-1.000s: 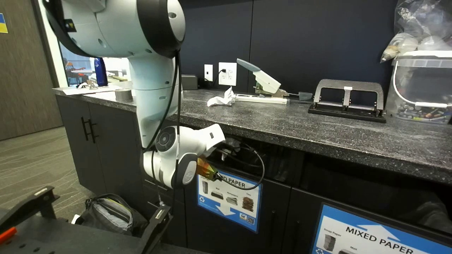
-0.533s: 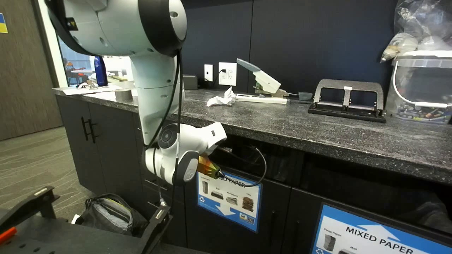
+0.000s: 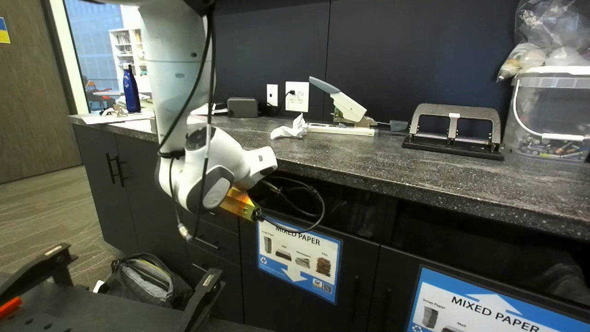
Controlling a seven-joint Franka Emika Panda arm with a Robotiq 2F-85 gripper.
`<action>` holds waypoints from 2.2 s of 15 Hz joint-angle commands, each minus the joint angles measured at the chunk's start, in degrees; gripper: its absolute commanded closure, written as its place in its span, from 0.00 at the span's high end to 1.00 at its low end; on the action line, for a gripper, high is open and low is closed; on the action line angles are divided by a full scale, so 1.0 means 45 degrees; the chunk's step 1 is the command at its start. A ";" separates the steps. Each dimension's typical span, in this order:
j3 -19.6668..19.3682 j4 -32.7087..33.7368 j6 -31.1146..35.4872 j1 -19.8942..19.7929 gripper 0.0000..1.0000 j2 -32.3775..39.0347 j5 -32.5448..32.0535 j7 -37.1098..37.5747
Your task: Pick up the pieces of paper from the countertop and put them in the left bin.
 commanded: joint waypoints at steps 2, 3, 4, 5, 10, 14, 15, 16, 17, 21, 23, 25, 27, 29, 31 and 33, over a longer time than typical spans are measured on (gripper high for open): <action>-0.0148 -0.3564 -0.2659 0.1450 1.00 -0.3853 0.3223 -0.2195; -0.0326 -0.4009 -0.3470 0.1904 1.00 -0.4543 0.3997 -0.2844; -0.0634 -0.4396 -0.4161 0.2468 1.00 -0.5240 0.4967 -0.3444; -0.1111 -0.4802 -0.4838 0.3184 1.00 -0.5907 0.5952 -0.4140; -0.4486 -0.5661 -0.7203 0.6566 1.00 -0.7837 0.8224 -0.6408; -0.7401 -0.4864 -0.8594 0.8349 1.00 -0.7950 0.6706 -0.5853; -0.8099 -0.4432 -0.9143 0.8646 1.00 -0.7777 0.6226 -0.5560; -0.8659 -0.3932 -0.9636 0.8799 1.00 -0.7650 0.5805 -0.5240; -0.9214 -0.3383 -1.0394 0.8912 1.00 -0.7480 0.5314 -0.4834; -1.0075 -0.0184 -1.3287 0.8140 1.00 -0.6410 0.4133 -0.2913; -0.7910 0.1105 -1.3134 0.5709 1.00 -0.6830 0.1816 -0.1457; -0.8585 0.2776 -1.4285 0.5815 1.00 -0.5421 0.3288 -0.2281; -0.8256 0.3896 -1.4497 0.5019 1.00 -0.4540 0.3335 -0.2447; -0.6359 0.4803 -1.4093 0.2989 1.00 -0.4487 0.0622 -0.0851; -0.5370 0.5693 -1.4005 0.1916 1.00 -0.3632 -0.1290 0.0186; -0.4244 0.6705 -1.4337 0.0645 1.00 -0.3189 -0.3538 0.1495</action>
